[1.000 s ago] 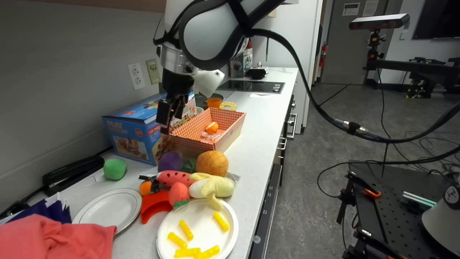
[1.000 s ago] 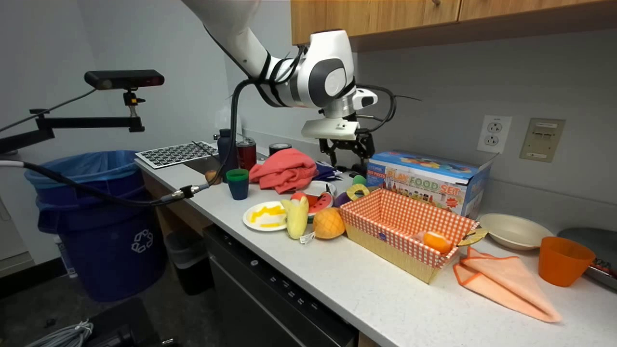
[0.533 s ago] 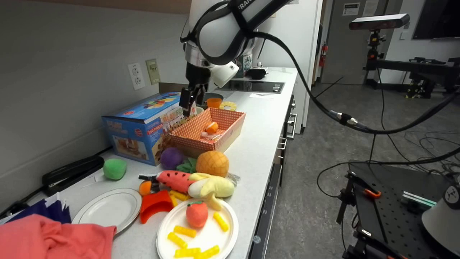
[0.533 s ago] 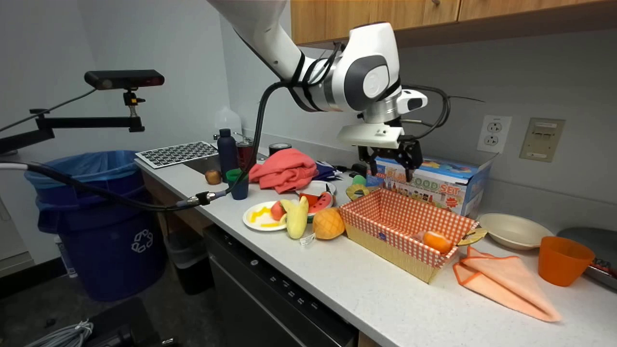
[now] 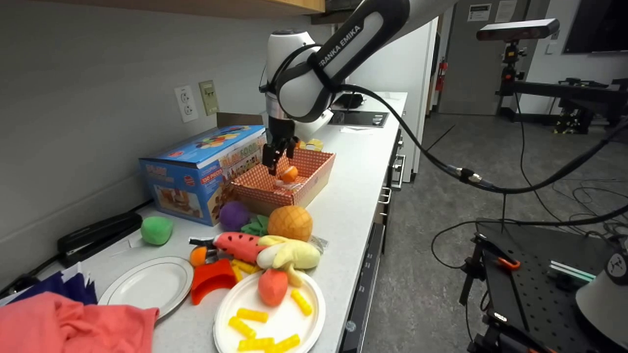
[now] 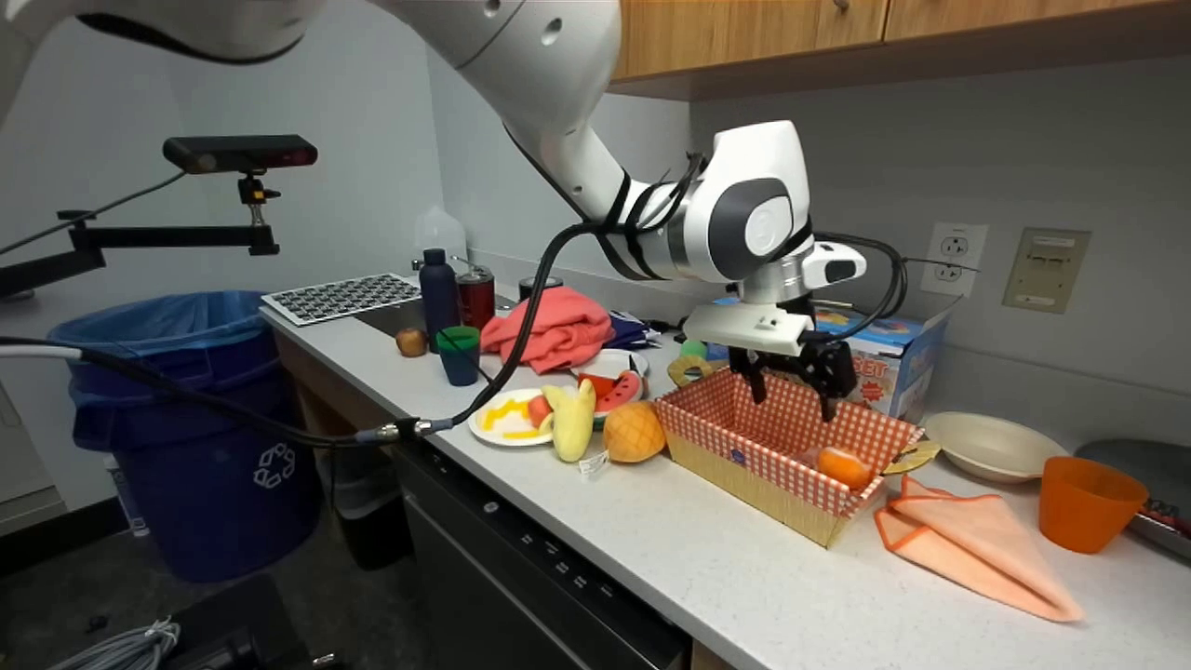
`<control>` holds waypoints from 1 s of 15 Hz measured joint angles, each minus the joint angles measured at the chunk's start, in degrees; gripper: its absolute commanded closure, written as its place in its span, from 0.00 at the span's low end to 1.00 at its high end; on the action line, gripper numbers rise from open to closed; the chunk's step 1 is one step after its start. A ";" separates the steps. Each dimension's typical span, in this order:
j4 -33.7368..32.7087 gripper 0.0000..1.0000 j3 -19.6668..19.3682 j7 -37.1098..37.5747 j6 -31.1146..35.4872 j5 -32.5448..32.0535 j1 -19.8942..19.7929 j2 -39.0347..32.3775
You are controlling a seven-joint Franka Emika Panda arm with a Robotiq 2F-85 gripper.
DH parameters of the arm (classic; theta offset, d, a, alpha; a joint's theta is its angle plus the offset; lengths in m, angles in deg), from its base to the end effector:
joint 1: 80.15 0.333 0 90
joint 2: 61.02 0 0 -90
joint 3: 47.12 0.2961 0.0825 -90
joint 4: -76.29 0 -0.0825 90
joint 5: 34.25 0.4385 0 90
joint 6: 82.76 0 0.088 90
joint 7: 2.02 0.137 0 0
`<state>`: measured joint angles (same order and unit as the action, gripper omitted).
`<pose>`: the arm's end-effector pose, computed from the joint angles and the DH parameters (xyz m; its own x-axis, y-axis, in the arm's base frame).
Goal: Remove all the plush toys from the basket
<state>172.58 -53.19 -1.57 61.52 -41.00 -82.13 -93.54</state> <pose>0.7372 -0.0993 0.2214 0.9654 -0.0169 0.2601 -0.0567 -0.9877 0.1460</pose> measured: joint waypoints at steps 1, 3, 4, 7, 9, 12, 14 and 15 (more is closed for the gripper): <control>-1.04 0.00 -0.24 0.82 -0.01 -0.23 0.02 -1.24; -3.39 0.00 -0.99 2.40 -0.03 -0.86 0.15 -3.55; -4.58 0.00 -1.49 3.10 -0.09 -1.20 0.20 -4.61; -7.61 0.00 -2.94 4.77 -0.66 -1.93 0.23 -7.51; -8.96 0.00 -3.65 5.36 -1.45 -1.99 0.23 -9.06; -10.40 0.21 -4.23 6.17 -2.77 -1.99 0.23 -10.84; -11.32 0.31 -4.28 6.68 -3.78 -1.99 0.23 -11.73; -11.71 0.38 -4.28 6.93 -4.14 -1.99 0.23 -12.06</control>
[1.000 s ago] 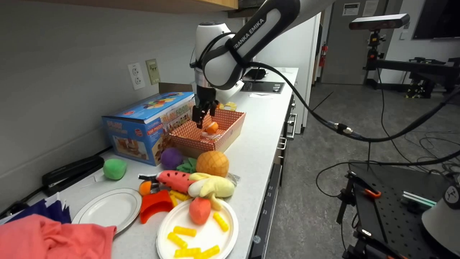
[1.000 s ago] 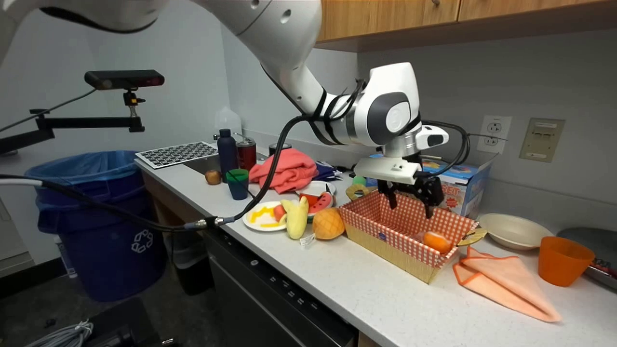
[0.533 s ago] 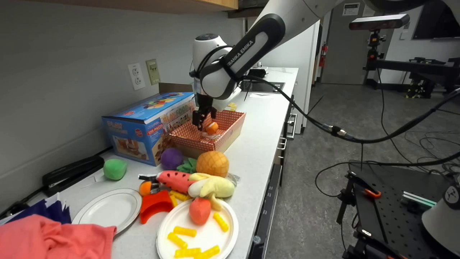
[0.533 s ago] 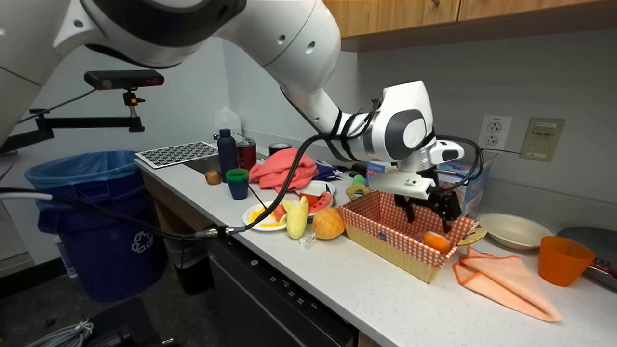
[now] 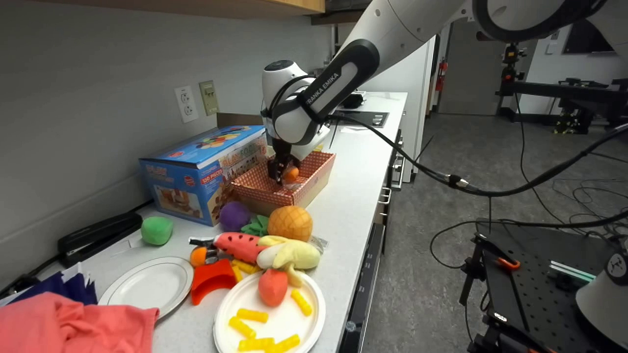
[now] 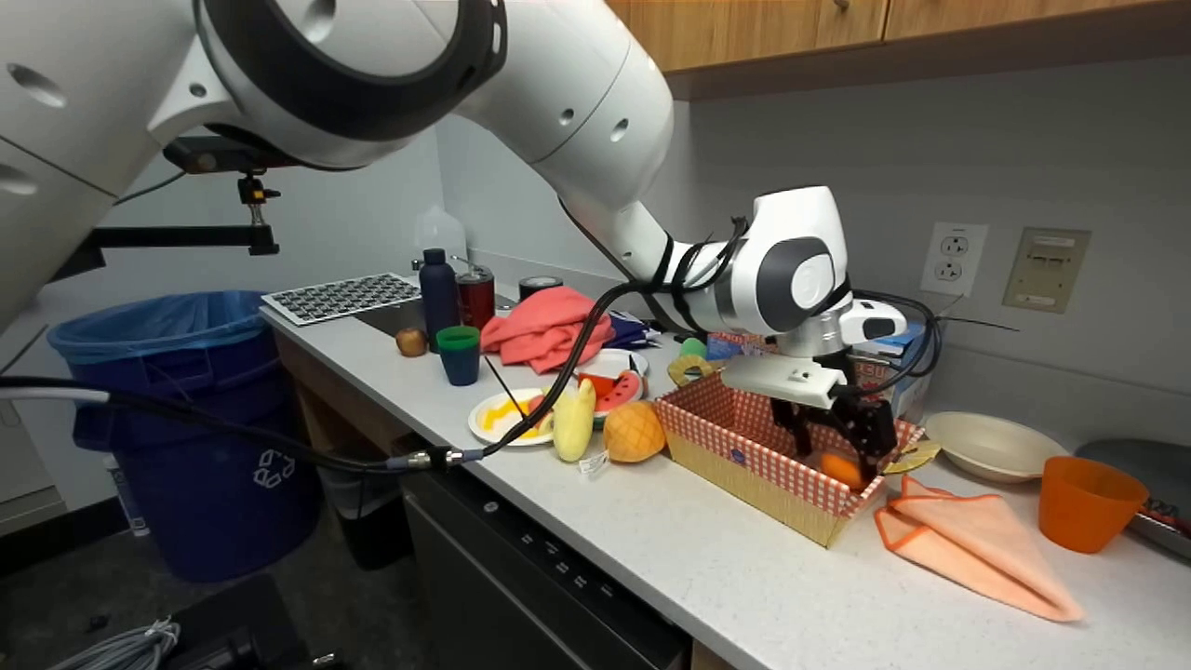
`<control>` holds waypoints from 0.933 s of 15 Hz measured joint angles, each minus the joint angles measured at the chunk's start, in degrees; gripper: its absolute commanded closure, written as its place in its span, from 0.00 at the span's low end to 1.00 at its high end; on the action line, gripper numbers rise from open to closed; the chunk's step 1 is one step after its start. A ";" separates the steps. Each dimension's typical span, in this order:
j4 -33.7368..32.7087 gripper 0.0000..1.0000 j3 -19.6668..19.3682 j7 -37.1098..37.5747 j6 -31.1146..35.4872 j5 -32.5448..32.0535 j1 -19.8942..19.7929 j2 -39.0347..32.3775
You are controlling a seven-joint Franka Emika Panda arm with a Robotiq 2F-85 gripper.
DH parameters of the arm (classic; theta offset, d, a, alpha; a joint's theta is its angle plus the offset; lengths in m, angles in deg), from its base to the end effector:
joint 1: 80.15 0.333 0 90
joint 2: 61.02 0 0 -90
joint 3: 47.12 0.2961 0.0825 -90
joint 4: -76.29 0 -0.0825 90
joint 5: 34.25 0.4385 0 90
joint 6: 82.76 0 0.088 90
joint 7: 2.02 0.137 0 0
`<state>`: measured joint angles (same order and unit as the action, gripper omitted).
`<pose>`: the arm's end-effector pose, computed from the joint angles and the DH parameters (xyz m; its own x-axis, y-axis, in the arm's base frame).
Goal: Remove all the plush toys from the basket
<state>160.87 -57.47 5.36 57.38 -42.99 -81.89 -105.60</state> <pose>0.7590 -0.1472 0.1636 0.9685 -0.1412 0.2050 -0.1857 -0.9582 0.2178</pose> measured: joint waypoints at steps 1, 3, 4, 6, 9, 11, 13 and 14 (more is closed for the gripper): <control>-0.37 0.47 0.00 0.19 -0.34 0.00 0.00 -0.22; -0.85 0.62 0.00 0.21 -0.49 0.00 0.00 -0.35; -1.05 0.67 0.02 0.21 -0.49 0.00 0.04 -0.34; -1.24 0.81 0.23 0.18 -0.44 0.00 0.19 0.00; -1.24 0.95 0.72 0.07 -0.24 0.00 0.92 1.51; -1.08 0.98 1.19 0.01 0.18 0.00 1.58 2.86; -0.45 0.96 1.71 -0.13 1.27 0.00 2.16 4.52; 0.12 0.97 2.01 -0.27 2.02 0.00 2.35 5.45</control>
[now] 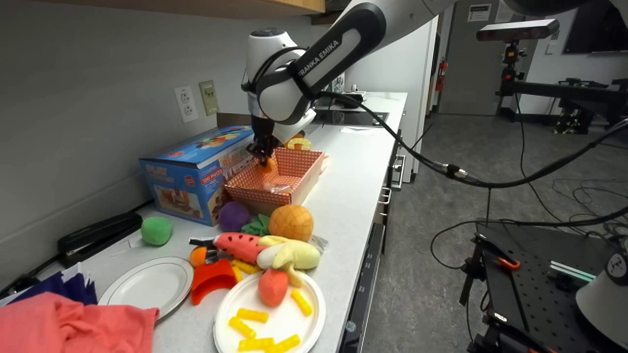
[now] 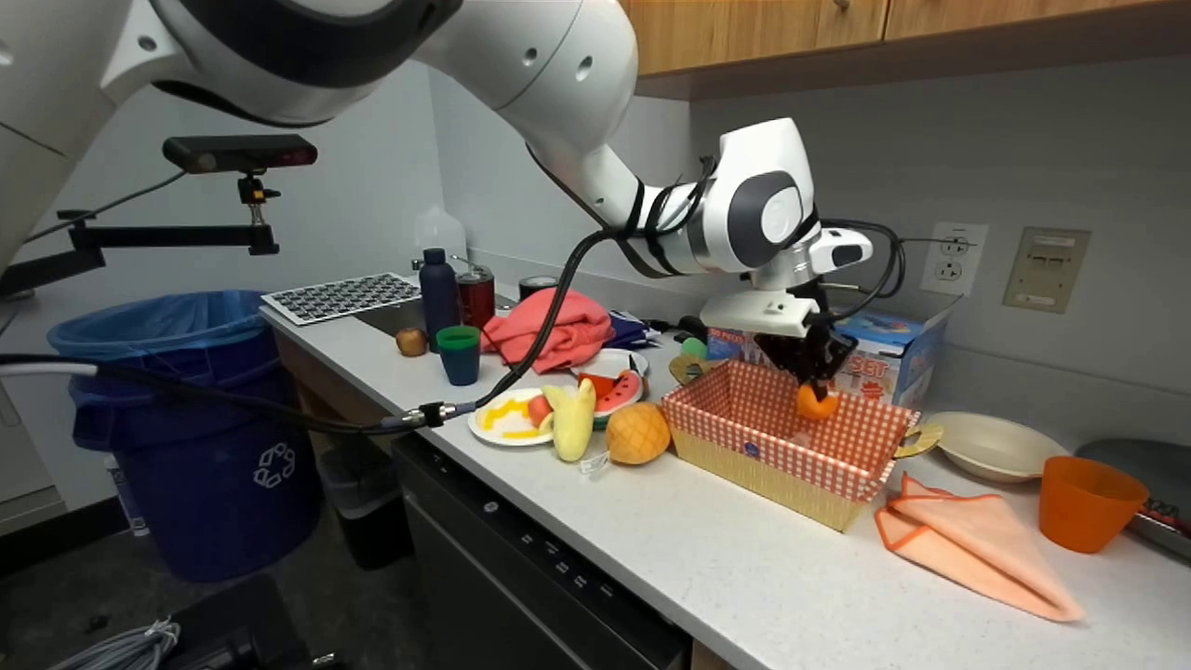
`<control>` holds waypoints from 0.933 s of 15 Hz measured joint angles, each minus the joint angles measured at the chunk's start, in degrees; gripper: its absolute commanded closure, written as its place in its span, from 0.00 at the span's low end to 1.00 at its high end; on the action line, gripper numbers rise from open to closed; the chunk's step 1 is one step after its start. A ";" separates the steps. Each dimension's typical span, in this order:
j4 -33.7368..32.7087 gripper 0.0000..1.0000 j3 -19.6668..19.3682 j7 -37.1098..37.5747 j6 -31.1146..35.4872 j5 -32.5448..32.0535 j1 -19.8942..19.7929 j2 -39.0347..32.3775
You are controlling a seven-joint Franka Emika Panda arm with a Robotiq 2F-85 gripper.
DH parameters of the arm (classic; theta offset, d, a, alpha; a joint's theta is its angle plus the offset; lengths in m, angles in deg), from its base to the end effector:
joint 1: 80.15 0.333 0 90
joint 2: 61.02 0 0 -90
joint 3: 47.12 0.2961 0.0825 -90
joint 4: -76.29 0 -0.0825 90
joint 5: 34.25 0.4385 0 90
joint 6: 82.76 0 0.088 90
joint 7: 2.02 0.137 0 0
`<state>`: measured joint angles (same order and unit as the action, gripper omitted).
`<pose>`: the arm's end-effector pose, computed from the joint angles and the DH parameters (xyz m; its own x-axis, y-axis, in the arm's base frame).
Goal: Remove all the plush toys from the basket
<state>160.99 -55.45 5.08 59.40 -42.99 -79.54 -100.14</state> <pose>0.7830 -0.0915 0.2376 0.9434 -0.0702 0.3241 -0.1336 -0.9750 0.1778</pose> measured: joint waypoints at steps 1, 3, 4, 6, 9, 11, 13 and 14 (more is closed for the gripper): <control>0.84 0.96 0.46 -0.36 0.99 0.00 0.11 1.17; 3.30 0.96 1.87 -1.79 3.47 0.03 0.21 3.96; 4.91 0.96 3.03 -2.98 4.62 0.20 0.19 5.61; 8.49 0.96 5.78 -5.75 6.27 0.70 0.18 9.00; 14.41 0.96 10.43 -11.05 6.93 2.81 0.17 13.64; 18.42 0.96 12.94 -14.13 6.95 3.83 0.21 16.09; 22.03 0.59 14.43 -16.30 6.94 3.98 0.24 17.85; 23.60 0.53 14.71 -17.02 6.90 3.98 0.27 18.41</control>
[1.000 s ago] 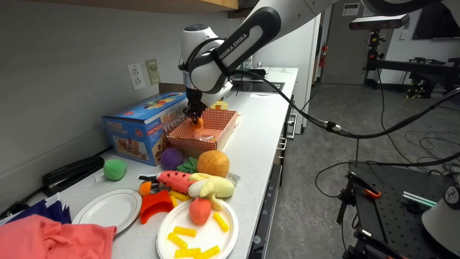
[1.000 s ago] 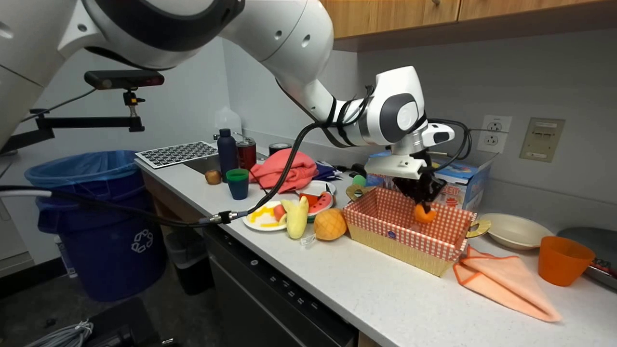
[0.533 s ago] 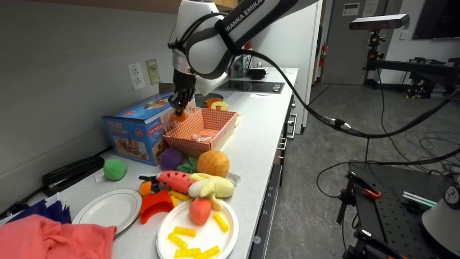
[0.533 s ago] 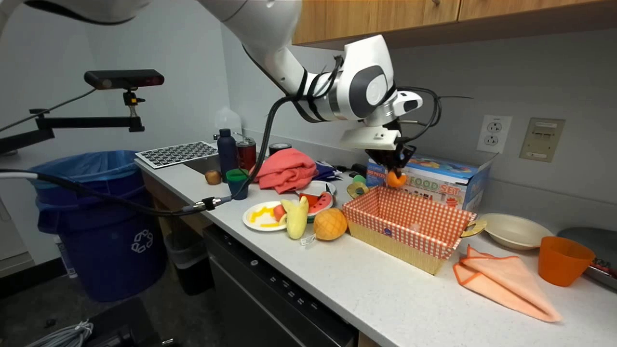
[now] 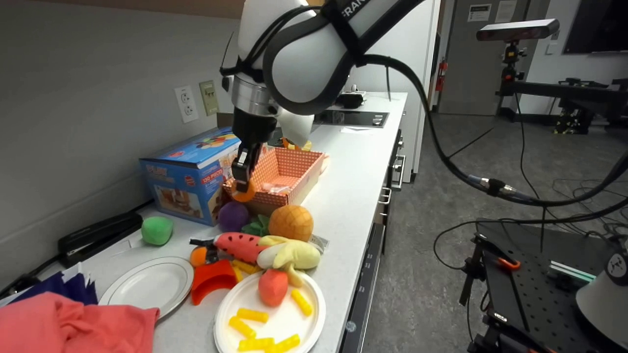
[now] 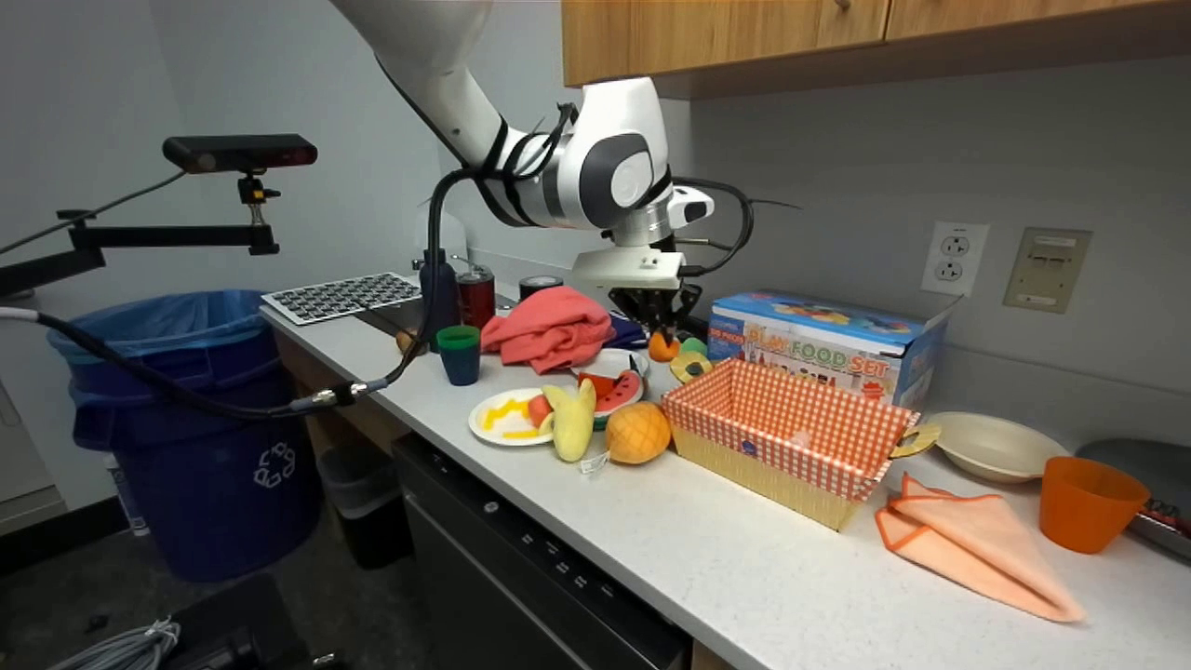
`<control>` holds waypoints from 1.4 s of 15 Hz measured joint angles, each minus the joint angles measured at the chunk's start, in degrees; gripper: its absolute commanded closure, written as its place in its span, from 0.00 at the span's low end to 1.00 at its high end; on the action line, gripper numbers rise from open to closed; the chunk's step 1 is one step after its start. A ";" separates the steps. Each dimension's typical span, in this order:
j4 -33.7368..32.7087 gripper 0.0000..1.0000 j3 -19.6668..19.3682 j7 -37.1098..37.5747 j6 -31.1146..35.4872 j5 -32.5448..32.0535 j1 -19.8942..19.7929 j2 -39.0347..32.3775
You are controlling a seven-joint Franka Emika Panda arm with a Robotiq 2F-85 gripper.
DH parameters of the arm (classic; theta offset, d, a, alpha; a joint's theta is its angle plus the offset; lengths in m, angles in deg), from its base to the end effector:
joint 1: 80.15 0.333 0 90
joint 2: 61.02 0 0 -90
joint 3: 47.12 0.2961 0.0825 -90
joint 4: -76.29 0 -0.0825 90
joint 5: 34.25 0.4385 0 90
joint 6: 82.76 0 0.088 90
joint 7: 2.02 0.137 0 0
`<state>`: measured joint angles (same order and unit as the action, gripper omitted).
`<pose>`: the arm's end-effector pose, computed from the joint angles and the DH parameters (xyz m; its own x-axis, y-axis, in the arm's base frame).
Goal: Remove all the plush toys from the basket
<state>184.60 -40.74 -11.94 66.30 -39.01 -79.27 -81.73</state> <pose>0.6989 0.0868 0.2718 0.8801 0.3362 0.3353 0.3273 -0.9411 0.0844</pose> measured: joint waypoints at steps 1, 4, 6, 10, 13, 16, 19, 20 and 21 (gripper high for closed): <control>1.24 0.46 0.02 -0.47 -0.08 -0.03 0.02 0.30; 3.59 0.22 -0.17 -0.86 -0.10 -0.03 -0.06 0.43; 4.12 0.07 -0.18 -0.86 -0.10 0.10 -0.21 0.54; 4.32 0.00 -0.10 -1.72 -0.10 2.47 -0.33 1.97; 5.20 0.00 -0.09 -2.32 -0.20 3.81 -0.34 4.30; 7.36 0.00 -0.10 -2.41 -0.55 4.84 -0.40 7.38; 10.29 0.00 -0.11 -3.22 -0.58 6.76 -0.42 10.87; 11.27 0.00 -0.12 -3.36 -0.58 7.34 -0.41 12.02; 12.23 0.00 -0.15 -3.37 -0.58 7.75 -0.41 13.13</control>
<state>196.83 -40.89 -15.31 65.72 -31.26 -79.69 -68.60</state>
